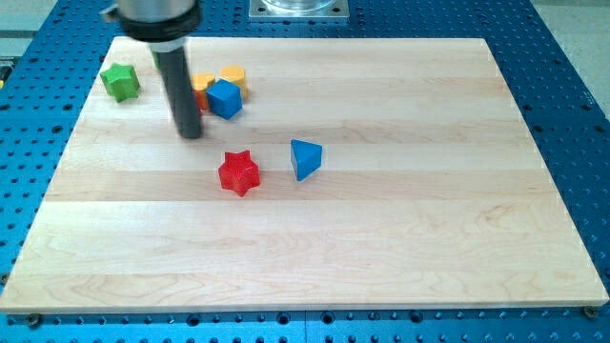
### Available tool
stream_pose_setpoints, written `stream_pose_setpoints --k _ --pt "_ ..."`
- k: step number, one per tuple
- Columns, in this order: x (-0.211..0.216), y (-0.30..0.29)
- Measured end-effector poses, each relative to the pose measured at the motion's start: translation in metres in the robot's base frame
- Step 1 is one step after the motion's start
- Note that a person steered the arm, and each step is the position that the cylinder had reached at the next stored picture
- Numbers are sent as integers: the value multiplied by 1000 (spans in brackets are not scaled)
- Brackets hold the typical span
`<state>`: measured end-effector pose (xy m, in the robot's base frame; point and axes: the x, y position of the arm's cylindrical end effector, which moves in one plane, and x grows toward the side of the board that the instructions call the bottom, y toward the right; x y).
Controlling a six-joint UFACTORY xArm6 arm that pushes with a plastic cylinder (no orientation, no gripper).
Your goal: Move the red circle to the top center of the board
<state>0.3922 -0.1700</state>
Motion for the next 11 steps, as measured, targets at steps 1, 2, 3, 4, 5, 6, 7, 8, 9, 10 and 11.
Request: stream_pose_setpoints --k 1,2,3,4,5,6,7,8,9,10,11 --pt "-33 -26" --pt "-73 -7" --pt "-83 44" --pt "-18 61" --pt "-19 42" --pt "-74 32" --pt "-115 66" --pt "-97 114" --pt "-23 81" --pt "2 8" --pt "1 -63"
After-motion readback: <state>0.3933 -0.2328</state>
